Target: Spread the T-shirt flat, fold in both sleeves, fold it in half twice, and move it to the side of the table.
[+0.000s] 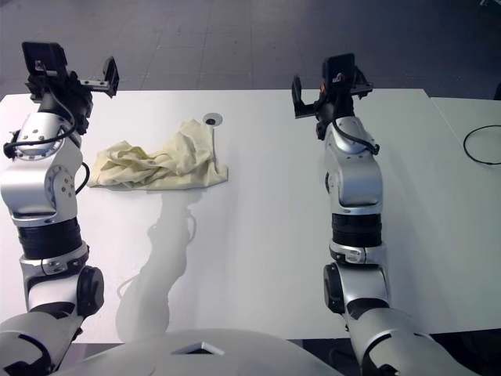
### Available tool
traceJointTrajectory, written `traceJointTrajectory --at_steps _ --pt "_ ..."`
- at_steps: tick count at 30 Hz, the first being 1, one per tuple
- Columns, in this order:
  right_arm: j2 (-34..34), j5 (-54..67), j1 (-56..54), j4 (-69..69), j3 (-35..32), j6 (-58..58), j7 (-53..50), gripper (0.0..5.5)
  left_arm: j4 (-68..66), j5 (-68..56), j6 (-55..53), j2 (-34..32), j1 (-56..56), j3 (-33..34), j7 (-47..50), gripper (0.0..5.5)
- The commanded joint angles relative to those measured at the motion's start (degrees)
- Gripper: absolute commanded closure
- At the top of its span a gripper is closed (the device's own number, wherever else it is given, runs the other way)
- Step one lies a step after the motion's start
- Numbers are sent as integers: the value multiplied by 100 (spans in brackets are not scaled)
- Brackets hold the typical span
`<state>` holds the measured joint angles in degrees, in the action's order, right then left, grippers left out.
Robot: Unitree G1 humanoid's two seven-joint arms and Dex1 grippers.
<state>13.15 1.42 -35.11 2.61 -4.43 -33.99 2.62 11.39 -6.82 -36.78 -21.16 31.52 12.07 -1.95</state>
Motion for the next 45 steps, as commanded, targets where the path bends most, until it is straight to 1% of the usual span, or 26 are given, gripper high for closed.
traceJointTrajectory --at_steps 1,6,10,13,17,21,24,26,28,30,33,35,37,41,43,45 --pt "-11 -13 -37 10 -8 -34 -1 13 -90 74 -2 -88 54 18 -35 10" --pt "-17 -3 22 83 -9 -68 1 13 -280 116 10 -156 25 -66 -112 10" --pt "-41 0 39 100 13 -72 3 13 -1230 704 528 -491 -157 -547 -248 10" --pt "-37 -7 30 85 14 -60 5 13 -1950 1087 998 -653 -203 -987 -445 10" --pt "-66 -13 1 66 40 -47 0 13 -2894 1453 1522 -596 -415 -1621 -809 10" --pt "-70 -11 24 110 17 -82 -12 13 -3513 2129 1989 -701 -615 -2476 -1117 10" --pt "-56 -11 61 165 -7 -111 -15 13 -3017 2180 1957 -694 -1019 -2941 -1820 10" --pt "-35 -14 112 241 -43 -149 -28 13 -2031 1770 1488 -570 -1456 -3037 -2351 10" --pt "-28 -23 182 338 -74 -198 -55 13 -892 1256 728 -335 -1904 -3081 -2684 10" --pt "-38 -30 225 403 -83 -237 -80 13 -4 1024 39 -190 -2237 -3201 -2764 10" --pt "-47 -28 302 518 -93 -296 -110 13 816 981 -725 -7 -2498 -3305 -2575 10" --pt "-15 -23 348 580 -87 -339 -80 13 1168 901 -1076 237 -2517 -3168 -2353 10" --pt "103 0 426 677 -60 -395 57 13 1443 683 -1353 590 -2384 -2772 -2133 10" --pt "314 556 890 1371 -141 -959 760 13 2155 -416 -2138 1616 -1802 -1389 -1897 10" --pt "422 979 1406 2069 49 -1412 1224 13 2423 -778 -2477 1734 -1486 -918 -1844 10" --pt "669 1345 2062 2993 396 -1859 1634 13 2569 -1002 -2723 1663 -1202 -508 -1762 10"
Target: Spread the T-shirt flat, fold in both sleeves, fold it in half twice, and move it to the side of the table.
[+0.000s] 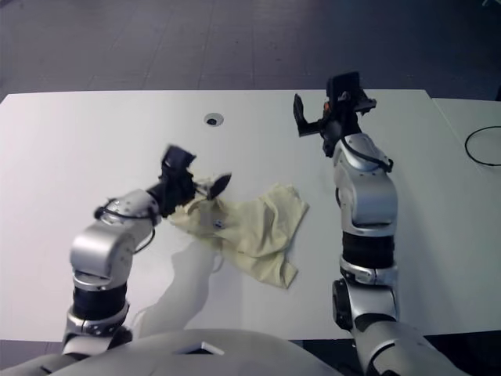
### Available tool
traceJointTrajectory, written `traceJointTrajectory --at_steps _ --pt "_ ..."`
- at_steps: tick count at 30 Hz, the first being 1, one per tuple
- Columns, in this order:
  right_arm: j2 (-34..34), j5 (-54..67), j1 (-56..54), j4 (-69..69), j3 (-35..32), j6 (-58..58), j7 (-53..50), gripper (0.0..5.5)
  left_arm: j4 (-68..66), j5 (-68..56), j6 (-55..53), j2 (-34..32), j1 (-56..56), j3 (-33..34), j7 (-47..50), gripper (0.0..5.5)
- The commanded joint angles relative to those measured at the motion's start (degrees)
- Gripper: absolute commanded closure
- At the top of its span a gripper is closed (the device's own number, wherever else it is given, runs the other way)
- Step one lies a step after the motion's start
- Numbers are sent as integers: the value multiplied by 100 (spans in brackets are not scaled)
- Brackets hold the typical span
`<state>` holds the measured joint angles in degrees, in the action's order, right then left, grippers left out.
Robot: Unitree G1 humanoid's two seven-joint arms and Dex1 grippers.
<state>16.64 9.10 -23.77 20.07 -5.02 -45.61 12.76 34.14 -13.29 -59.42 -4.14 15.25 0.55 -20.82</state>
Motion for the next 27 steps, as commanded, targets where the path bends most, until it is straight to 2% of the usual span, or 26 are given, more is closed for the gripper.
traceJointTrajectory --at_steps 1,4,7,13,18,27 --pt "462 786 1236 1713 637 -883 822 13 332 -414 -544 -98 525 819 177 10" --pt "1091 1190 1963 2968 1337 -1106 1390 13 401 -445 -697 -297 581 1162 334 10" --pt "1723 1093 2376 3583 1897 -865 1724 13 445 -463 -750 -437 564 1358 465 10" --pt "2894 186 2811 3464 2611 187 2089 13 207 -117 -142 -798 1227 1861 1128 10" --pt "3225 -721 2912 3149 2992 908 1993 13 185 -271 -138 -832 1287 1860 1221 10" --pt "3426 -1810 2947 2581 3182 1516 2112 13 257 -389 -141 -846 1243 1802 1329 10"
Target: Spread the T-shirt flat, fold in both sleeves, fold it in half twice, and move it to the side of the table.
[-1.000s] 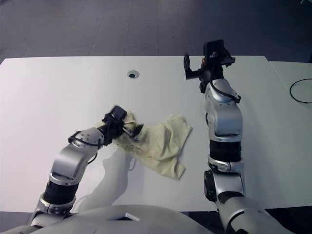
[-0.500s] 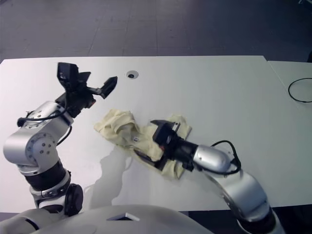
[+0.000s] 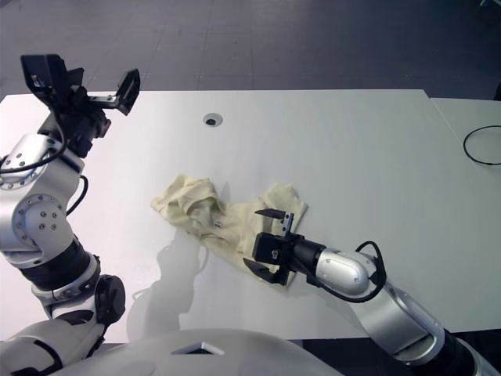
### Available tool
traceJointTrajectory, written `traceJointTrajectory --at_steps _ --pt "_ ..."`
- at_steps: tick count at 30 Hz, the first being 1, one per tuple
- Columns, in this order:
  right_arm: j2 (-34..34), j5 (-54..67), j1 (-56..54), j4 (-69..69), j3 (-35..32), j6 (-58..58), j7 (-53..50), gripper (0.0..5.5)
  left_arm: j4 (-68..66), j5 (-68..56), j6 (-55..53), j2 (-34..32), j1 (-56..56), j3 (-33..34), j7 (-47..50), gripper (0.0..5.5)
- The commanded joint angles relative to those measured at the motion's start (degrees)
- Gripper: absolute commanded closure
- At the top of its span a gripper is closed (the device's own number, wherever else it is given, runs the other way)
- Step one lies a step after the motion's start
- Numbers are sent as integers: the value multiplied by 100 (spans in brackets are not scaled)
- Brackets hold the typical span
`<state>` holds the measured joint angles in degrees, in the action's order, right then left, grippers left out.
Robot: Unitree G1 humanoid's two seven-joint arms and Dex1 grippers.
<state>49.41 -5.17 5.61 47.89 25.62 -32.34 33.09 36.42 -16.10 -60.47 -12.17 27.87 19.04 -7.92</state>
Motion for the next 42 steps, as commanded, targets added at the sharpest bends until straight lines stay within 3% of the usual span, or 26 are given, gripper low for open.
traceJointTrajectory --at_steps 1,38,42 --pt "162 -489 20 -251 132 235 99 13 31 -115 -35 -38 -13 -57 44 10" --pt "-637 -1561 -95 -740 400 704 636 13 -29 -349 171 -3 -73 -348 353 10" --pt "-630 -1856 -104 -932 393 898 548 68 -36 -347 199 -27 -88 -376 383 10"
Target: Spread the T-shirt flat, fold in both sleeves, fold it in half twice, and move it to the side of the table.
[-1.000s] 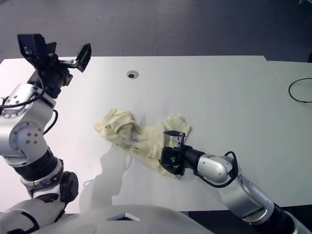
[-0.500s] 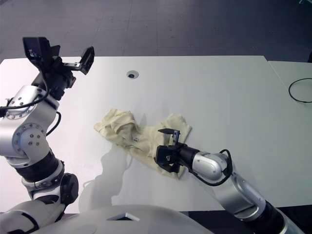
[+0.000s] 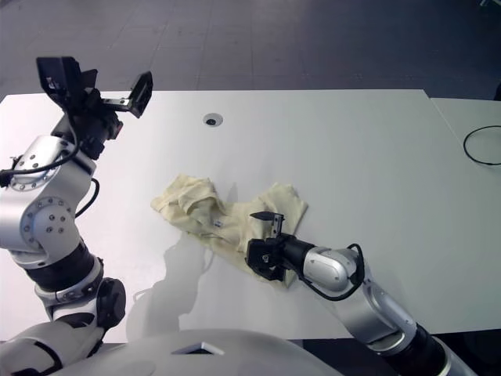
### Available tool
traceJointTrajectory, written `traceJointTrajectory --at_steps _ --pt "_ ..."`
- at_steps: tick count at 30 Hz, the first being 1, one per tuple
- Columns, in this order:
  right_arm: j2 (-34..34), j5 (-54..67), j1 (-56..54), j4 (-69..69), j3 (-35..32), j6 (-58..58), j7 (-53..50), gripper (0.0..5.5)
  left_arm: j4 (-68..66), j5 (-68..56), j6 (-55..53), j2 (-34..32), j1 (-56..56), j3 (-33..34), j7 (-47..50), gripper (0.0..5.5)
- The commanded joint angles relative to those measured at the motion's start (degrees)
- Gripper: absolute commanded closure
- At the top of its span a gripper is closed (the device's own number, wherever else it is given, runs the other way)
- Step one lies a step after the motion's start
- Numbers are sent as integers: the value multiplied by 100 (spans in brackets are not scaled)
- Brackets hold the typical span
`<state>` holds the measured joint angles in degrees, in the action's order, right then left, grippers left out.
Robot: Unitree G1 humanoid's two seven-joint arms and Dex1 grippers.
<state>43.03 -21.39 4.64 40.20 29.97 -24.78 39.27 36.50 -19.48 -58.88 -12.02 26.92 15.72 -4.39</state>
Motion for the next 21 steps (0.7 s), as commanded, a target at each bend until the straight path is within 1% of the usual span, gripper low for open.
traceJointTrajectory --at_steps 1,5,6,12,17,21 --pt "-13 -276 -4 -193 -57 169 -91 83 -43 -10 44 -58 7 -43 31 10" --pt "-113 -375 17 -249 -83 224 -108 154 -49 -12 59 -92 11 -41 38 10" --pt "-133 -395 36 -244 -81 234 -105 159 -44 -11 63 -93 4 -47 42 10" --pt "-275 -507 70 -172 -60 308 -69 256 -18 -14 66 -82 -15 -68 63 10" --pt "-364 -500 78 -119 -114 399 -59 321 4 -8 64 -78 -60 -81 71 10" --pt "-394 -508 80 -122 -157 433 -27 389 24 -12 52 -74 -82 -80 82 10"
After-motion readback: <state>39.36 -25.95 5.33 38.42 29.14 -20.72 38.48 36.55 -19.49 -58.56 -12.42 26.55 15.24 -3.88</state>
